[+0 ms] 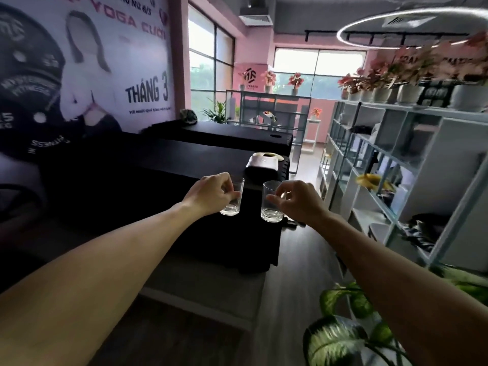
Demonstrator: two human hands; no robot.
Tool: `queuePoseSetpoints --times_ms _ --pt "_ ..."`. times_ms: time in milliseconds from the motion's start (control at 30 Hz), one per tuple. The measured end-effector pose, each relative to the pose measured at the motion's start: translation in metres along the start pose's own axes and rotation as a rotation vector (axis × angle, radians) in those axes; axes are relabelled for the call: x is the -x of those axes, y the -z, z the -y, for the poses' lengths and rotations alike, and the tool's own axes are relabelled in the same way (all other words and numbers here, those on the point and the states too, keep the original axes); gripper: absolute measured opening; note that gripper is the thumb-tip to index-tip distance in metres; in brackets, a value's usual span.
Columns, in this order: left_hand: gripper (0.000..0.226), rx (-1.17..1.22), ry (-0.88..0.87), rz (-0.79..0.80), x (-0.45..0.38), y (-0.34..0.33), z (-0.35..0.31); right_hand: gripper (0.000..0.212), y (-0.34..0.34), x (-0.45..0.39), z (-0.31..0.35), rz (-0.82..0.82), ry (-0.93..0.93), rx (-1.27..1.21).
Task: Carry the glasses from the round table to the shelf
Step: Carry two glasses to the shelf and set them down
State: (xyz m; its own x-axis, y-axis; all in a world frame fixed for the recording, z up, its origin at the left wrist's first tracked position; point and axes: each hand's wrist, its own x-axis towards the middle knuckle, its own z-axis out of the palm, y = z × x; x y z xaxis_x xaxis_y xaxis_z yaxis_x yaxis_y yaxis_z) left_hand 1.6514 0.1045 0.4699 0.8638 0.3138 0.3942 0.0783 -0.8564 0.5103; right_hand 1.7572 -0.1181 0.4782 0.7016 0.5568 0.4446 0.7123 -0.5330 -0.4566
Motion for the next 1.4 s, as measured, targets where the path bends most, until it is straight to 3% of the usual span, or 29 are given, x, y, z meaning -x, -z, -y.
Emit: queuePoseSetpoints --times_ms 767,1100,1400 --pt "0.021 -0.138 0.374 -0.231 -0.223 0.023 0.221 0.02 -0.208 -0.362 -0.004 0.236 0.249 -0.181" --pt "0.023 -0.205 0.6 -0.362 -0.216 0.086 0.35 0.022 -0.338 -0.442 0.103 0.406 0.428 -0.315" --pt "0.024 -0.324 0.668 -0.489 -0.202 0.211 0.472 0.022 -0.449 -0.511 0.267 0.454 0.595 -0.361"
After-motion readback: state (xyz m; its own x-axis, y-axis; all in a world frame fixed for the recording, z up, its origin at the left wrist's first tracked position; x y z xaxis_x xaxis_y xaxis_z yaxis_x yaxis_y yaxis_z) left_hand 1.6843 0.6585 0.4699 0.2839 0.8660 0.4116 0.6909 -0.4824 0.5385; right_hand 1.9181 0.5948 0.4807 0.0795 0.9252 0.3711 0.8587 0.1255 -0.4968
